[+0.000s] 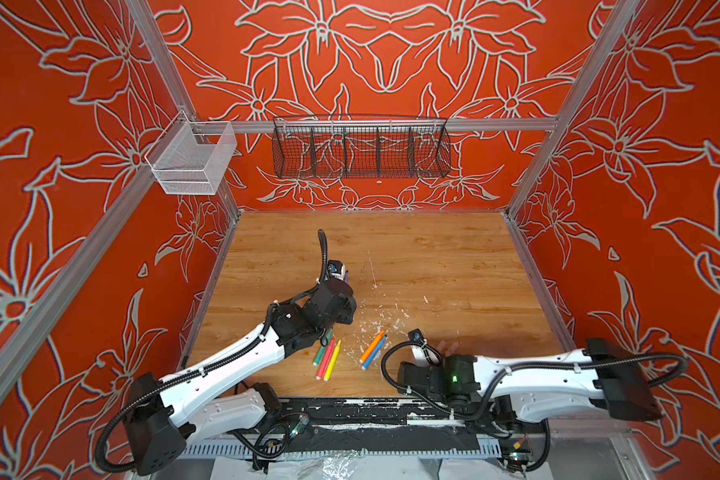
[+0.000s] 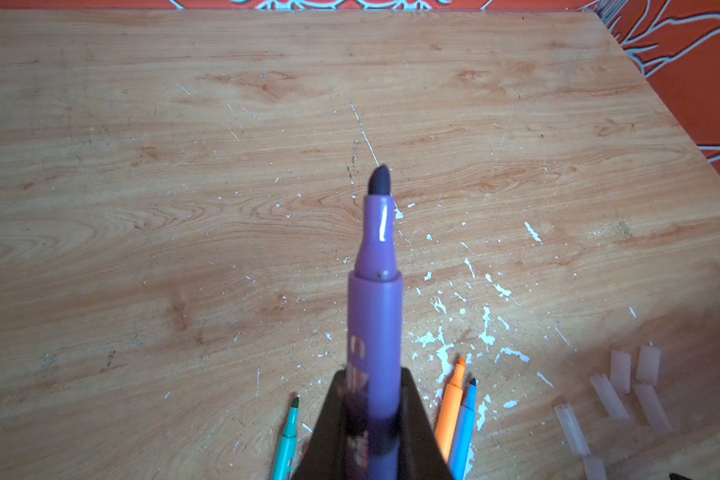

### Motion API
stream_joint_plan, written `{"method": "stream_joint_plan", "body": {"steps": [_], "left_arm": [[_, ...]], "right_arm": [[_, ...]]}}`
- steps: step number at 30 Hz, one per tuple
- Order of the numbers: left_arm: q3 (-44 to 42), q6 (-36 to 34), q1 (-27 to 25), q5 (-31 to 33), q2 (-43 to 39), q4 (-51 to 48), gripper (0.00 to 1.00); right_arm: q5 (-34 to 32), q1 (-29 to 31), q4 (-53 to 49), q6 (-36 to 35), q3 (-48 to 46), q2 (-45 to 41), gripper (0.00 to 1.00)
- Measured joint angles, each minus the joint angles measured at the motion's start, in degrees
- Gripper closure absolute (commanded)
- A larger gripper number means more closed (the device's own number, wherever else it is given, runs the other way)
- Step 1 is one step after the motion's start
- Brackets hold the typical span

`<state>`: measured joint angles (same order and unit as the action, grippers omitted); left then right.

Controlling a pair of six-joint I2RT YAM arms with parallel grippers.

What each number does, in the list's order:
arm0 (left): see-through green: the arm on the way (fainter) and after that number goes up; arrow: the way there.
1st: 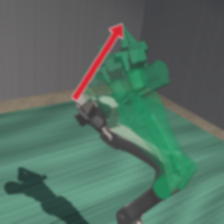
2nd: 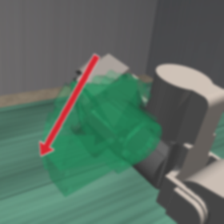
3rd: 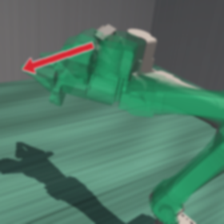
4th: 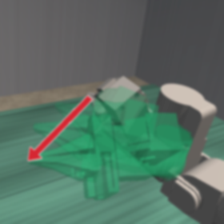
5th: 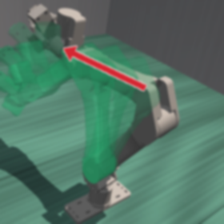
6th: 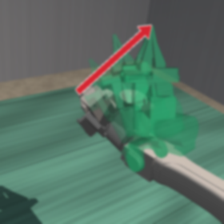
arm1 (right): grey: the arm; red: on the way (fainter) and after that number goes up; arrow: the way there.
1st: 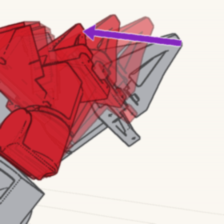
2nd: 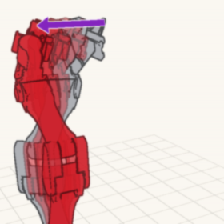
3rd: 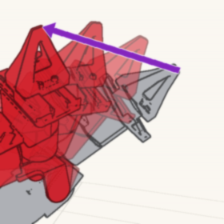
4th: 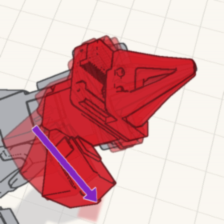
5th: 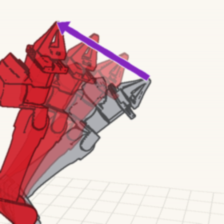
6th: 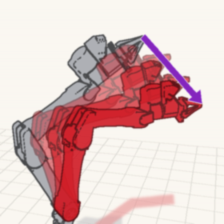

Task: Insert the pens into the pen caps
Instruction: 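Hold the purple marker up while the right gripper moves to the caps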

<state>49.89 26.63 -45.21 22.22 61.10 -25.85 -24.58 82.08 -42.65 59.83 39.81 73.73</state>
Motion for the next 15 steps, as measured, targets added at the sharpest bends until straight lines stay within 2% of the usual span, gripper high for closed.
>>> {"method": "stream_joint_plan", "body": {"steps": [8, 15], "left_arm": [[-0.42, 0.00, 0.15, 1.01, -1.64, 0.59, 1.00], [-1.01, 0.02, 0.15, 1.05, -2.75, 0.90, 1.00]], "right_arm": [[-0.61, 0.26, -0.20, 1.90, 1.55, 9.40, 0.32], [-3.67, -1.16, -0.50, 4.94, 2.86, 12.83, 0.40]]}}
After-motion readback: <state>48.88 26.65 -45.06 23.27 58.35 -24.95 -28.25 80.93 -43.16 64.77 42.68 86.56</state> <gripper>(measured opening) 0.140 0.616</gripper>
